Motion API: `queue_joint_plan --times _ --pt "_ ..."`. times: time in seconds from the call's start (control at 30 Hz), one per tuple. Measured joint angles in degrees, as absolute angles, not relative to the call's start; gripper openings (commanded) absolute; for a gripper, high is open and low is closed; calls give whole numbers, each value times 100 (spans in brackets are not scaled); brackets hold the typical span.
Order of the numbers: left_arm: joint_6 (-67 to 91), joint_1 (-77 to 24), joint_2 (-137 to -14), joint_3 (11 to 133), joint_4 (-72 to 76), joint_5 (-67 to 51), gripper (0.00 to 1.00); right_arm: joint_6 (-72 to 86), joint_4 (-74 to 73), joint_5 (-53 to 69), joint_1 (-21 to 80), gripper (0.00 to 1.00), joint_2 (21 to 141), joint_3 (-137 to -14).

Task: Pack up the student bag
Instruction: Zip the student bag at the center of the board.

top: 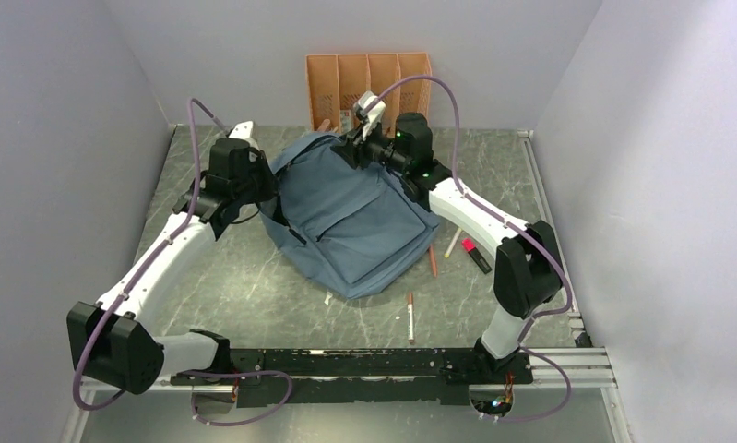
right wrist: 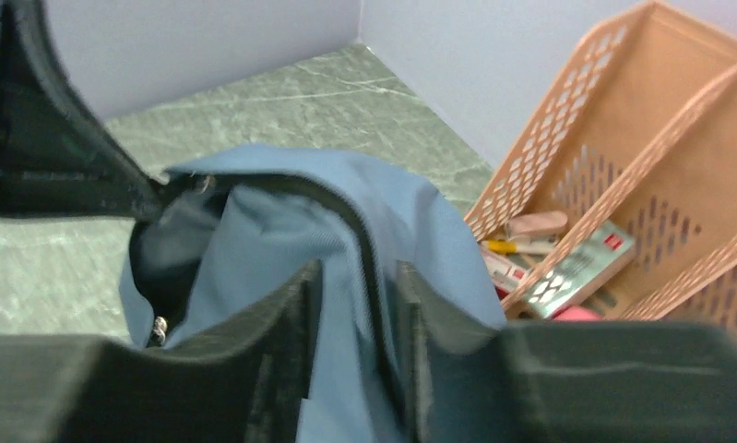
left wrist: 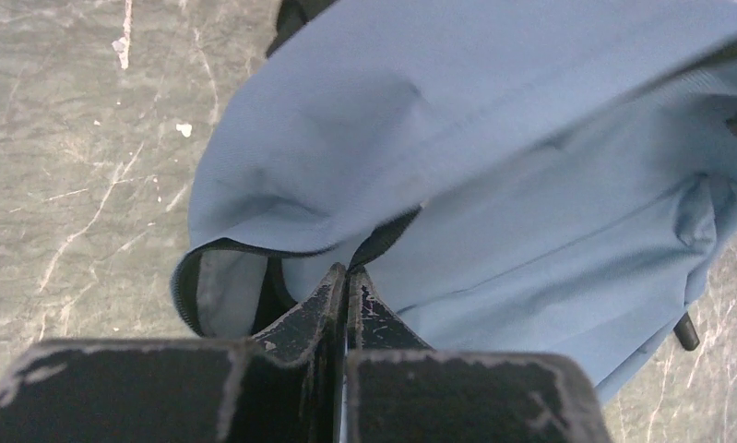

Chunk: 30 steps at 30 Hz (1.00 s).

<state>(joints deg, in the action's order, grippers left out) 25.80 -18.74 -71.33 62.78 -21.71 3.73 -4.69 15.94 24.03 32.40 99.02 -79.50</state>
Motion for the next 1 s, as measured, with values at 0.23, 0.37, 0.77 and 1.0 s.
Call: queue_joint_plan --times 0.23,0.37,0.77,1.0 --pt "2462 -1798 -7236 6228 -2167 3 5 -1686 1616 3334 3238 57 9810 -7819" --pt "2477 -1798 -7297 6230 -2082 -150 5 -2394 1428 3597 3465 57 9832 -7881" --pt "2794 -1787 -7940 7806 -2141 -753 5 -2694 1767 3594 4001 53 10204 -7382" --pt "2939 -1872 -8040 8342 -2263 -1201 5 -2532 2051 3326 4007 54 10503 -6952"
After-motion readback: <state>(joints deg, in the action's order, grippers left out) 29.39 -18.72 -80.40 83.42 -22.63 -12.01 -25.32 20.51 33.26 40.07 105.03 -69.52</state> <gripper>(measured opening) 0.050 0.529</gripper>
